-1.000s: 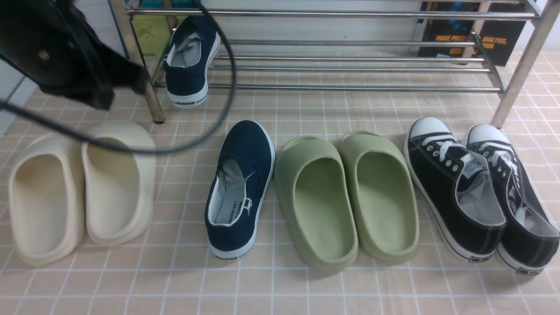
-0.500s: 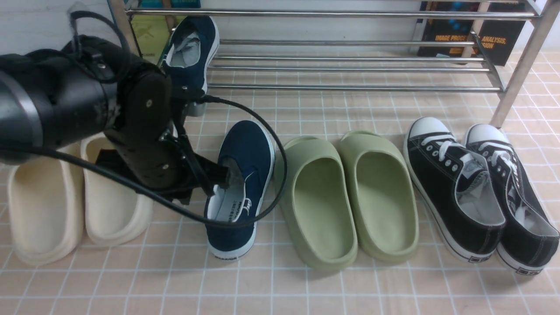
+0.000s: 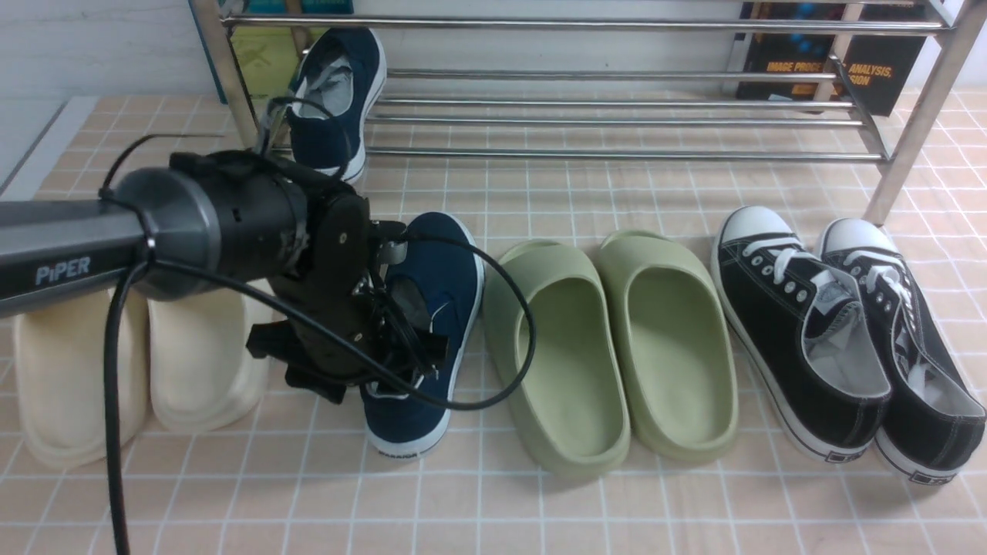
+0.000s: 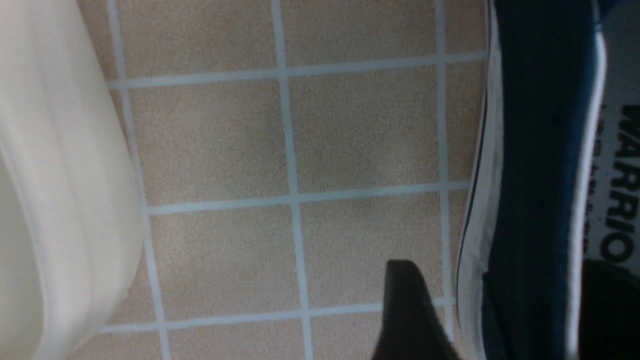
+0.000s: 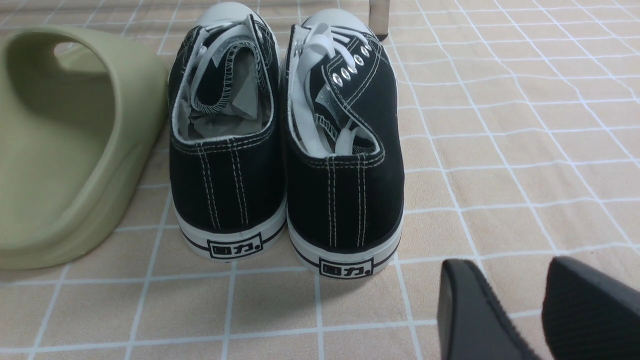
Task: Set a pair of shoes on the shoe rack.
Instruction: Use the left arm to grab the shoe closest to it, then use the left arm to put a shoe into the shoe rack
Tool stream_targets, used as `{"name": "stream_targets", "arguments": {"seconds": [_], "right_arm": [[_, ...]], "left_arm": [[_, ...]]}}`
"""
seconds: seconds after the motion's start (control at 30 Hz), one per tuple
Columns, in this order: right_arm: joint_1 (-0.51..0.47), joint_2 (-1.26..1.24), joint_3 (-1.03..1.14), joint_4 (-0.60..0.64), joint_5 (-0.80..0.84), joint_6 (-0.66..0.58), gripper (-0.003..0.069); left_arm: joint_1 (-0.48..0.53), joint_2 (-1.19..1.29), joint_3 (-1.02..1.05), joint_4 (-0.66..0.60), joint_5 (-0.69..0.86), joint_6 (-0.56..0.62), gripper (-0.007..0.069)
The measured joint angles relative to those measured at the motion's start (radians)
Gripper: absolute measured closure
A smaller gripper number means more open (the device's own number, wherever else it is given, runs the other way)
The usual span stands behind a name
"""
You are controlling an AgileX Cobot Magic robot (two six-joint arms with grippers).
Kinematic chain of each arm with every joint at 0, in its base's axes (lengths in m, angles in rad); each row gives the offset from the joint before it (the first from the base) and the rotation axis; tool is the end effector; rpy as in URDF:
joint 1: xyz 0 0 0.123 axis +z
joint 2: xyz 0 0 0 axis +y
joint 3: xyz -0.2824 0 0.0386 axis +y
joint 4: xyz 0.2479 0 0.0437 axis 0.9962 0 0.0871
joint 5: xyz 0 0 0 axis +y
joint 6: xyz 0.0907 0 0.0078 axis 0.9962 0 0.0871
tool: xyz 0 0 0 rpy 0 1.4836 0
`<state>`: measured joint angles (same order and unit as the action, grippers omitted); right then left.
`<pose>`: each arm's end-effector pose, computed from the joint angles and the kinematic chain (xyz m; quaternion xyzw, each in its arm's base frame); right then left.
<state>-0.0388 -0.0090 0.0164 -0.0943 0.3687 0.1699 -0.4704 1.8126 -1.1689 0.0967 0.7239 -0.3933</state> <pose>0.0525 -0.0051 0.1750 0.0584 0.7989 -0.0007 0.5986 0.3197 -0.1560 0.1871 0.0693 0.9864 -0.0270 0.1467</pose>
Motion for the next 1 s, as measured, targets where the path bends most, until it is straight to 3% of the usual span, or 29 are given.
{"name": "stream_targets", "arguments": {"seconds": [0.13,0.2,0.43,0.6,1.0], "right_arm": [[0.0,0.0,0.0,0.0,0.0,0.0,0.042],[0.0,0.0,0.0,-0.001,0.0,0.0,0.042],[0.0,0.0,0.0,-0.001,0.0,0.0,0.042],[0.0,0.0,0.0,-0.001,0.0,0.0,0.042],[0.0,0.0,0.0,-0.001,0.0,0.0,0.042]], "left_arm": [[0.0,-0.009,-0.005,0.014,-0.019,0.0,0.0511],[0.0,-0.028,-0.017,0.02,-0.015,0.0,0.0583],[0.021,-0.106,-0.126,0.008,0.061,-0.003,0.0594],[0.089,-0.102,-0.24,-0.052,0.035,0.017,0.0594],[0.169,0.14,-0.496,-0.124,0.003,0.037,0.0592]]}}
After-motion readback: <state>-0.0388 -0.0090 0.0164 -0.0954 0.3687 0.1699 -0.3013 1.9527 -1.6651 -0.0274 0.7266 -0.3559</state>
